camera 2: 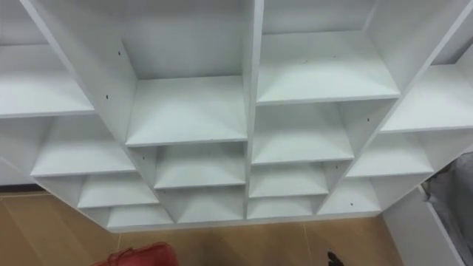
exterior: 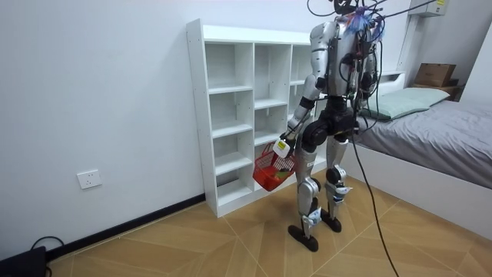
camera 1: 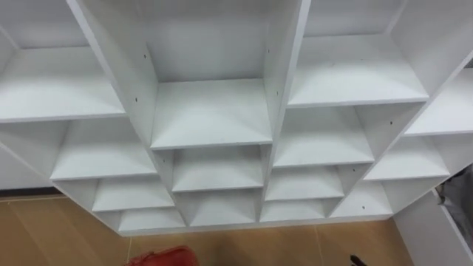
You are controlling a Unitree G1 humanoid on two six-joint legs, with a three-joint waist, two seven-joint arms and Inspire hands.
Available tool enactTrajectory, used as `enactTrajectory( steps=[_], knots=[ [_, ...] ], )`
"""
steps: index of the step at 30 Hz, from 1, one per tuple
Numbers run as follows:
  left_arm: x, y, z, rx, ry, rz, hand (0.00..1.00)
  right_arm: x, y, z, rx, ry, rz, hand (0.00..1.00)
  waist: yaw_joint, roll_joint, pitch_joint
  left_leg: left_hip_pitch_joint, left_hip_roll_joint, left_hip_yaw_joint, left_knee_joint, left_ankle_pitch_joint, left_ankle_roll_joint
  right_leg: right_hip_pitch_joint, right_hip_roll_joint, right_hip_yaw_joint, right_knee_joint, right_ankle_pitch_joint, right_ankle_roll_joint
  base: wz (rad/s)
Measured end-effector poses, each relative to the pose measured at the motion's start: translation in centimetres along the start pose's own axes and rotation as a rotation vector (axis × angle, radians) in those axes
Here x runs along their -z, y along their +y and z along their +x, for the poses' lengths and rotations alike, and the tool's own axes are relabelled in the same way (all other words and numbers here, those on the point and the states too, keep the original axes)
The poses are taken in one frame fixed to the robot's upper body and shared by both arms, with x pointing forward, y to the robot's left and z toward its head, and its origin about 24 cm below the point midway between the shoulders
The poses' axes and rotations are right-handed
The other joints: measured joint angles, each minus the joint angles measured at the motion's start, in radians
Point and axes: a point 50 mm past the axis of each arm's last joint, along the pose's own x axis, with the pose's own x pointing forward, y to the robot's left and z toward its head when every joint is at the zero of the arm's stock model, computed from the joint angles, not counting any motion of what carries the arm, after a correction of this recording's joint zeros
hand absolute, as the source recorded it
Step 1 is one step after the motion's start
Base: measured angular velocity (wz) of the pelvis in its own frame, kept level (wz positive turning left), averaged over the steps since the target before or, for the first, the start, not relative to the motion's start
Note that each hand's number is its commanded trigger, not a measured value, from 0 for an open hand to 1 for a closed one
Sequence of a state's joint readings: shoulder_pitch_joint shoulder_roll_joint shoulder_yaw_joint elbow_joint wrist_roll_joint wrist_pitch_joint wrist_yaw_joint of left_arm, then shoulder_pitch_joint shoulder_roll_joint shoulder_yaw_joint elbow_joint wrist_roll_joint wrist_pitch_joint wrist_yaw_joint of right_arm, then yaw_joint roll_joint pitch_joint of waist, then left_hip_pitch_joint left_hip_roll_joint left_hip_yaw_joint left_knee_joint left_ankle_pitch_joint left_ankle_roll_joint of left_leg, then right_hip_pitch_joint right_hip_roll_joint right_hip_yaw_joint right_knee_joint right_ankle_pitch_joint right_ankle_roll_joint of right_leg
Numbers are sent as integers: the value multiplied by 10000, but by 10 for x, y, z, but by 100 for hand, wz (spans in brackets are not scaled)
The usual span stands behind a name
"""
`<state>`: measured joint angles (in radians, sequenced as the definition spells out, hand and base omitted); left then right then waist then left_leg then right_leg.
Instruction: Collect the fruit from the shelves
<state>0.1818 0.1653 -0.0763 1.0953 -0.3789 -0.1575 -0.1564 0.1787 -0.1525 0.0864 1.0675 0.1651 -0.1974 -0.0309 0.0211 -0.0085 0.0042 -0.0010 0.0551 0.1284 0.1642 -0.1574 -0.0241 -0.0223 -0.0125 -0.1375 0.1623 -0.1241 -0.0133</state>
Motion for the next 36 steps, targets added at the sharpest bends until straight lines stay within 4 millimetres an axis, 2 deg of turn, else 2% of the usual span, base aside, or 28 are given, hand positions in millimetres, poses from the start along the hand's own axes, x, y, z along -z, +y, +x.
enactTrajectory(
  steps=[7, 11, 12, 24, 36],
  knots=[
    [4, 3, -1, -157, 177, -209, 100, 20, -4, -4, 313, 975, 1005, 0, -11, 68, 27, 270, 6, 39, -29, -86, -14, 247, 25, 115, -120, -47, 33, -2],
    [6, 4, -2, -192, 193, -441, 100, 29, -5, -6, 277, 1452, 1413, 0, -13, 24, -28, 328, 2, 71, -37, -113, -11, 276, 28, 97, -93, -43, 29, -3],
    [7, 4, -2, -181, 223, -452, 100, 31, -5, -6, 280, 1595, 1510, 0, -21, 25, -15, 382, 1, 78, -37, -114, -11, 260, 27, 97, -102, -43, 29, 0],
    [13, 2, -2, -93, 675, -576, 100, 39, -5, -7, -33, 2366, 2526, 0, -180, -20, 3, 607, 0, 51, -36, -189, -19, 436, 23, 93, -101, -156, 39, 0],
    [14, 3, -3, -107, 825, -666, 100, 40, -5, -7, -60, 2665, 2722, 0, -159, 31, -36, 666, 2, -22, 14, -254, -27, 564, 17, -18, -124, -202, 42, 2]
  ],
)
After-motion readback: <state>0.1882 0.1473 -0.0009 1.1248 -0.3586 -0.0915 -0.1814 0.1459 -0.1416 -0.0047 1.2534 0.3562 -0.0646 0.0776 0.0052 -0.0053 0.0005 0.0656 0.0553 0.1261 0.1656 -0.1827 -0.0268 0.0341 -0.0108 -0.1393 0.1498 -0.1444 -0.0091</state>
